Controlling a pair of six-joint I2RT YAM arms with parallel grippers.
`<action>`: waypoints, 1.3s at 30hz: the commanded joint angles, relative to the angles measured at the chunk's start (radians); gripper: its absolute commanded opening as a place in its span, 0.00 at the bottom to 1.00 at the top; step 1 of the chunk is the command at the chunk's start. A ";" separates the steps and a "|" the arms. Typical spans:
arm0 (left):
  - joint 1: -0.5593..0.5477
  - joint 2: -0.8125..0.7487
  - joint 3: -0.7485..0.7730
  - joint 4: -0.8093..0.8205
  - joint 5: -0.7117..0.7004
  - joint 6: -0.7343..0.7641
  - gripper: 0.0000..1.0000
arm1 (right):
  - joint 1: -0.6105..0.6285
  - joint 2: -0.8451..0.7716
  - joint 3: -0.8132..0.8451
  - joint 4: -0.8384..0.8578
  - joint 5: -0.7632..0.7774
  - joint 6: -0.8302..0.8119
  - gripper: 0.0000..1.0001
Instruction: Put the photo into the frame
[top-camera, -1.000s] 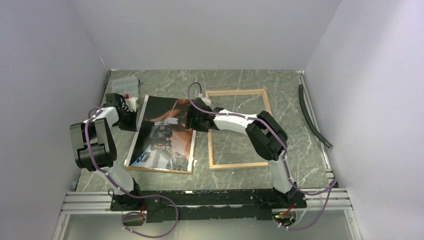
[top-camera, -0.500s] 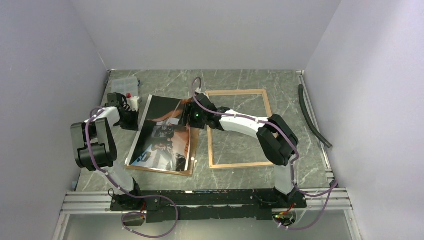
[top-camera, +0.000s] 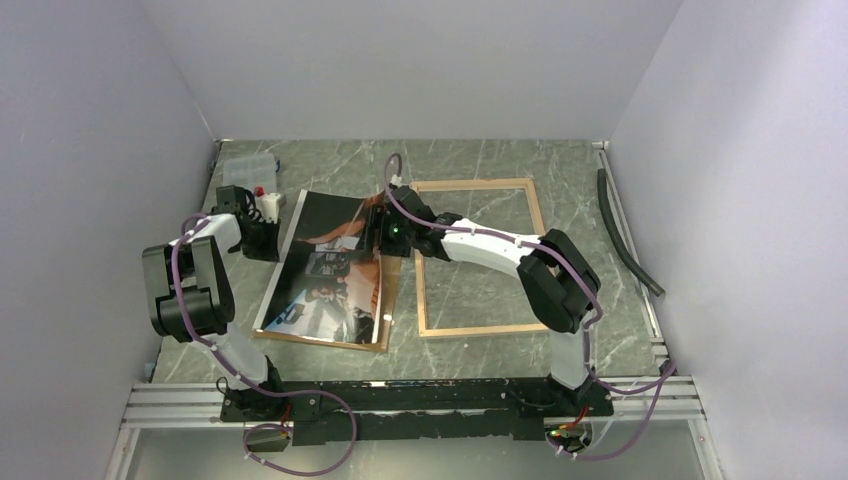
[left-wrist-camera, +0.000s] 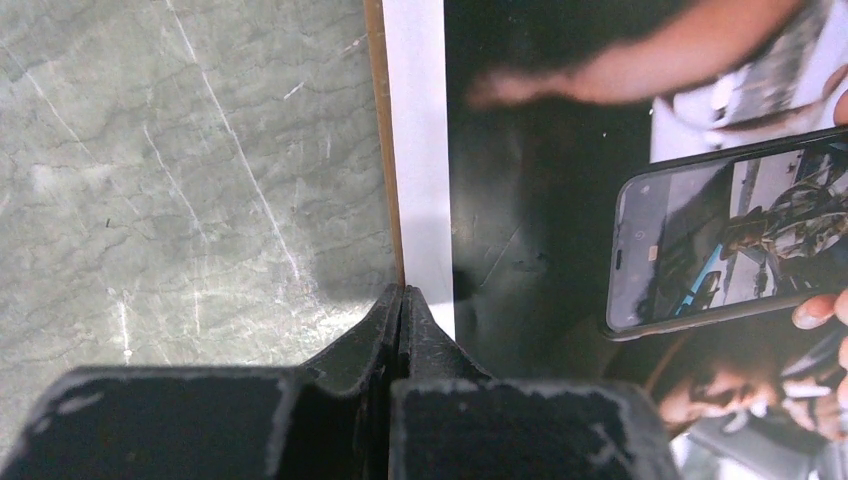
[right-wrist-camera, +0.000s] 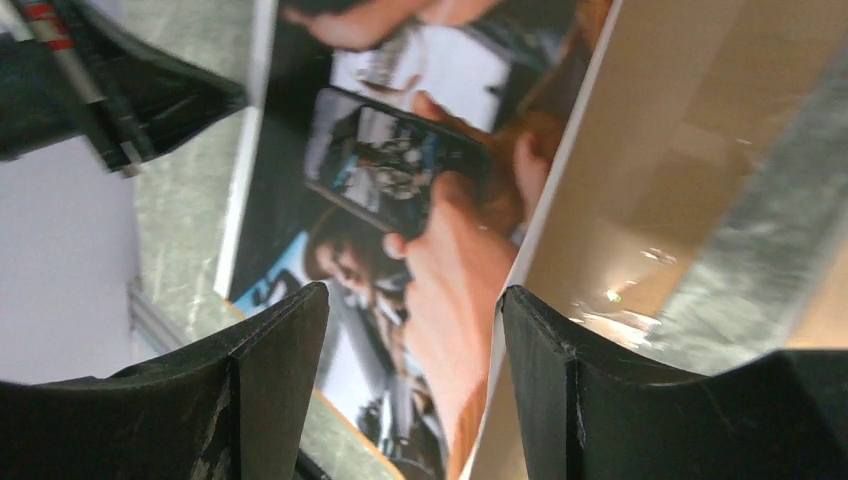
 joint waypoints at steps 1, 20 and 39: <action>0.030 -0.016 0.023 -0.100 0.041 0.006 0.03 | -0.034 -0.025 -0.016 -0.113 0.106 -0.031 0.69; 0.073 0.087 0.232 -0.100 0.052 -0.070 0.04 | -0.116 0.145 0.122 -0.199 0.202 -0.066 0.71; -0.038 0.154 0.158 0.005 -0.001 -0.102 0.03 | -0.113 0.234 0.211 -0.155 0.118 0.021 0.71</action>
